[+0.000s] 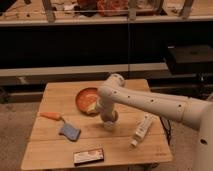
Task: Pick up the ceramic cup
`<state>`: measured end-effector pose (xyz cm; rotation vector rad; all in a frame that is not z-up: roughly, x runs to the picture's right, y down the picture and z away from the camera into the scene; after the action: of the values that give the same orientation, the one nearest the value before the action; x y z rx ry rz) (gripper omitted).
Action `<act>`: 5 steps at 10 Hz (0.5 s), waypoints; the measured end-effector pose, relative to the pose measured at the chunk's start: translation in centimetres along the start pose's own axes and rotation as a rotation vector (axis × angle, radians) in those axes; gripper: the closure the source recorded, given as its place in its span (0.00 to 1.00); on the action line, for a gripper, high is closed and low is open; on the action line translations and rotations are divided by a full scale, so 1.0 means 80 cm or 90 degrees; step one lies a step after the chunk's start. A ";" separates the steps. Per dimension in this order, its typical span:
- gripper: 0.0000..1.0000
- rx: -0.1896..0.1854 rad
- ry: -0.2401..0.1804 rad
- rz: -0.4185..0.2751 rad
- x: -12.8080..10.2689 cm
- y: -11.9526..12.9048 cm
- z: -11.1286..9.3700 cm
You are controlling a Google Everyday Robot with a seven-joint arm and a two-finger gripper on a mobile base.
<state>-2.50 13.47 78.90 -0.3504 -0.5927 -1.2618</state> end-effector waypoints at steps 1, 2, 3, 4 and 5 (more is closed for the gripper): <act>0.21 0.000 0.000 0.000 0.000 0.000 0.001; 0.27 0.001 0.001 -0.001 0.002 -0.001 0.000; 0.35 0.001 0.002 0.000 0.002 -0.001 0.000; 0.44 0.001 0.002 0.000 0.003 0.000 0.001; 0.45 0.002 0.003 0.000 0.004 -0.001 0.001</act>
<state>-2.55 13.25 79.12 -0.3446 -0.5900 -1.2622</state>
